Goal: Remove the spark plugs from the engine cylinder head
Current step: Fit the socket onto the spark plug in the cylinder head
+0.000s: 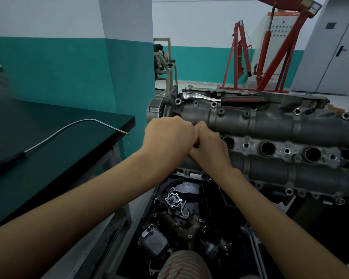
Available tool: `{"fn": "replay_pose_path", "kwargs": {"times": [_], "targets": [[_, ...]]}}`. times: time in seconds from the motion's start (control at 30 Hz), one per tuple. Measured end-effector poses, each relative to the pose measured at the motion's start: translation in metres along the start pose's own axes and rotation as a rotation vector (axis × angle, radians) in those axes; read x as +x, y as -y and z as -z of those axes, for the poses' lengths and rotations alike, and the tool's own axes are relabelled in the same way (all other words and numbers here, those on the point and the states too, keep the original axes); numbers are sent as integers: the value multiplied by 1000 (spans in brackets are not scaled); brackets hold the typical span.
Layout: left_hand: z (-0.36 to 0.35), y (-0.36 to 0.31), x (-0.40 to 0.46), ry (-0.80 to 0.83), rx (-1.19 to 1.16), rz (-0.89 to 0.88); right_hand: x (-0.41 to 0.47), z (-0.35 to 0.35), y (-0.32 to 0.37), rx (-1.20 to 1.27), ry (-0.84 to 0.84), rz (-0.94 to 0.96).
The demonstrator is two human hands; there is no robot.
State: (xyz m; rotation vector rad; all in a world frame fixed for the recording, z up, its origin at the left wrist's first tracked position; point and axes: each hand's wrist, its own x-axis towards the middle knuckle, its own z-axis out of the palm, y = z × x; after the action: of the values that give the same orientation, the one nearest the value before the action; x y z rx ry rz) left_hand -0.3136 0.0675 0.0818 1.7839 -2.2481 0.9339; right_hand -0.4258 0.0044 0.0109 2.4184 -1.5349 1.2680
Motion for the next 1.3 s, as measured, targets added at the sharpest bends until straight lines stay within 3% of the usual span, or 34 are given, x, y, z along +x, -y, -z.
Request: {"fn": "replay_pose_path", "kwargs": {"times": [0.13,0.27,0.43,0.57,0.8,0.93,1.1,1.3], "targets": [[0,-1,-8,-149,-54,16,-1,-1,0,71,-10,8],[0,-5,-13,-100,-240,-53,2,-3,-1,89,4,46],[1,0,-4,-86,-90,49,-1,-4,0,45,-113,23],[2,2,-5,-170,56,62,0,-1,2,6,-186,112],[0,6,-9,-105,-220,-38,-2,-4,-2,92,-171,168],[2,2,-6,-78,-172,46,0,-5,-2,234,-116,137],[5,0,-4,-164,-10,89,0,-2,-3,306,-161,109],[1,3,-13,-127,-191,-55,-3,-5,-5,273,-171,200]]}}
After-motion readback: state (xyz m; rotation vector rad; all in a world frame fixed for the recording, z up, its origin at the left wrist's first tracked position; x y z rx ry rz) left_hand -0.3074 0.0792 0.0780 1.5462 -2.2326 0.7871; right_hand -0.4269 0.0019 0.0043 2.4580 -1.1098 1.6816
